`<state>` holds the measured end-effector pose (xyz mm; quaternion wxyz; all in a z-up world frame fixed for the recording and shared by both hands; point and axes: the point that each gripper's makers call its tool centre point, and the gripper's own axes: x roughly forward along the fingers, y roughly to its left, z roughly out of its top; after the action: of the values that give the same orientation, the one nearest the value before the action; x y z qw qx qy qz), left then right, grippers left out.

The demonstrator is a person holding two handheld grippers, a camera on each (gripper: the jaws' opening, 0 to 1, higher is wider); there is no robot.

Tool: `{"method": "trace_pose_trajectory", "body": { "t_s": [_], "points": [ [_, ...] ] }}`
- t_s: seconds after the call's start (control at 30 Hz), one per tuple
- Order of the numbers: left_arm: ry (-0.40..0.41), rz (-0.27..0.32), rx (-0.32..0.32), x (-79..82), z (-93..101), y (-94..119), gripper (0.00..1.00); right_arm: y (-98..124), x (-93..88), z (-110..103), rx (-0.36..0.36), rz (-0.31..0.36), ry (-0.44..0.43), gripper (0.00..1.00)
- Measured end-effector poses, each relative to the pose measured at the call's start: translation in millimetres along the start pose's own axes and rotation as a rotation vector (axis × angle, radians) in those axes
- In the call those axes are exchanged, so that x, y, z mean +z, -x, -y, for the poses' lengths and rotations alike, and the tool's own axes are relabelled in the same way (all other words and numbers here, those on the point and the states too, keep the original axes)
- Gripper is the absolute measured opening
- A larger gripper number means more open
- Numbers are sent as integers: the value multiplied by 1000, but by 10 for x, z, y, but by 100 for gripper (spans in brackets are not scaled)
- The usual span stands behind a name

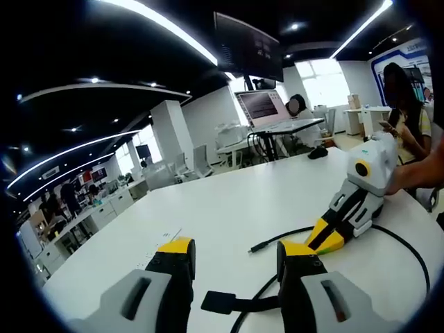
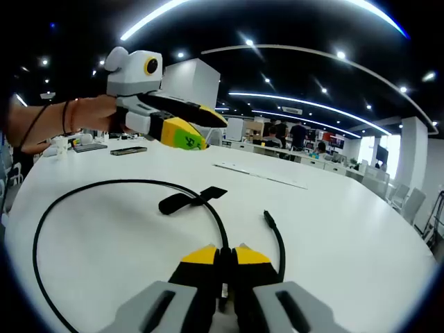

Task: Find the charging cable on the desk, coil it up and secure with Velcro.

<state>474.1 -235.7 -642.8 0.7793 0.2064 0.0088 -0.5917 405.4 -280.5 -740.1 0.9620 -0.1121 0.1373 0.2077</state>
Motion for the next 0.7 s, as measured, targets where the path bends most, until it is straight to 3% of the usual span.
{"method": "trace_pose_trajectory", "body": {
  "t_s": [0.7],
  "points": [
    [-21,-54,-95,-158,56,-397,46,-12,-5,-7,3,3,2,9]
  ]
}}
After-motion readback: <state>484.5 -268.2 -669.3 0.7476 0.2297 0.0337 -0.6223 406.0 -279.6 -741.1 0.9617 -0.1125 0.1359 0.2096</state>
